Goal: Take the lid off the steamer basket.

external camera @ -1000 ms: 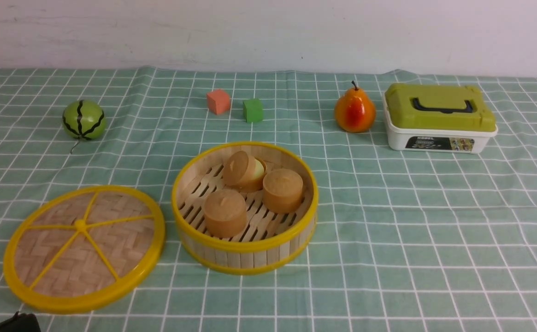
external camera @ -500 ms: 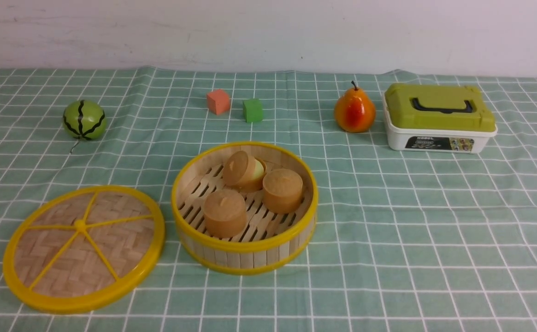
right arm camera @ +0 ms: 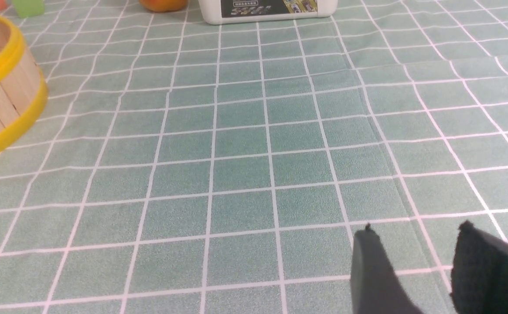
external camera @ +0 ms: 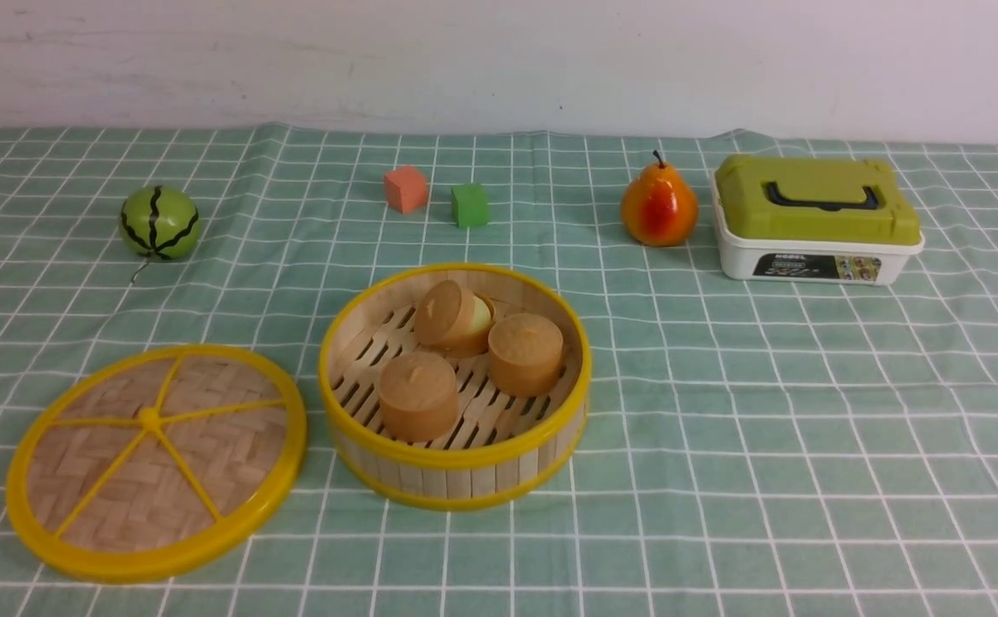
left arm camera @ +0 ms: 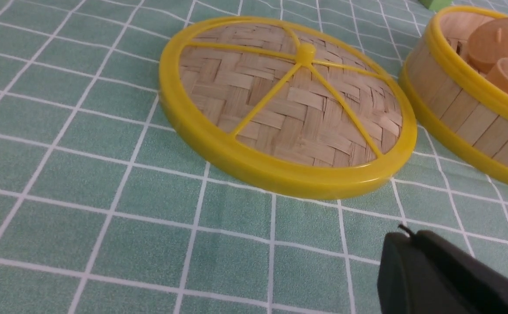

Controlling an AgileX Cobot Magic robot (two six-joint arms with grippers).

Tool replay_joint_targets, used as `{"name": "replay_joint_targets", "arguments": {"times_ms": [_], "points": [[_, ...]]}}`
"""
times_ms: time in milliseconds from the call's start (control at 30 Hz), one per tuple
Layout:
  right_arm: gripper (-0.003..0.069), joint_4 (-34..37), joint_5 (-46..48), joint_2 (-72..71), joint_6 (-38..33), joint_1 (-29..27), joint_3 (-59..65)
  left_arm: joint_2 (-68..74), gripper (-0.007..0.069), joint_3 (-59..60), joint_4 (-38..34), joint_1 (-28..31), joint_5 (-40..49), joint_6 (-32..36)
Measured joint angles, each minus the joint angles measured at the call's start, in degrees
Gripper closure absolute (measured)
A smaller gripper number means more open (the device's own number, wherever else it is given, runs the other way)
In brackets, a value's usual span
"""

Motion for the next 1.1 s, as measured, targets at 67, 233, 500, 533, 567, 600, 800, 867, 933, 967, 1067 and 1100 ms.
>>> {"name": "replay_joint_targets", "arguments": {"times_ms": [67,233,500,533,567,600,800,867,933,967,1067,1100], "points": [[0.0418,0.0,0.0,0.0,0.0,0.0,0.0,0.0,0.0634,0.0,0.0,0.0,0.06,0.0],[0.0418,0.0,0.0,0.0,0.0,0.0,0.0,0.0,0.0629,0.0,0.05,0.0,0.17,0.0],[0.0418,0.0,0.0,0.0,0.0,0.0,0.0,0.0,0.0622,0.0,0.05,0.0,0.23,0.0],[0.0418,0.0,0.0,0.0,0.0,0.0,0.0,0.0,0.0622,0.0,0.05,0.0,0.28,0.0],[0.0418,0.0,0.0,0.0,0.0,0.0,0.0,0.0,0.062,0.0,0.05,0.0,0.27,0.0],[0.0418,0.0,0.0,0.0,0.0,0.0,0.0,0.0,0.0619,0.0,0.05,0.0,0.27,0.0],[0.0418,0.0,0.0,0.0,0.0,0.0,0.0,0.0,0.0613,0.04,0.05,0.0,0.34,0.0],[0.0418,0.0,0.0,0.0,0.0,0.0,0.0,0.0,0.0609,0.04,0.05,0.0,0.34,0.0],[0.0418,0.0,0.0,0.0,0.0,0.0,0.0,0.0,0.0608,0.04,0.05,0.0,0.34,0.0],[0.0418,0.0,0.0,0.0,0.0,0.0,0.0,0.0,0.0607,0.04,0.05,0.0,0.34,0.0],[0.0418,0.0,0.0,0.0,0.0,0.0,0.0,0.0,0.0607,0.04,0.05,0.0,0.34,0.0],[0.0418,0.0,0.0,0.0,0.0,0.0,0.0,0.0,0.0607,0.04,0.05,0.0,0.34,0.0]]}}
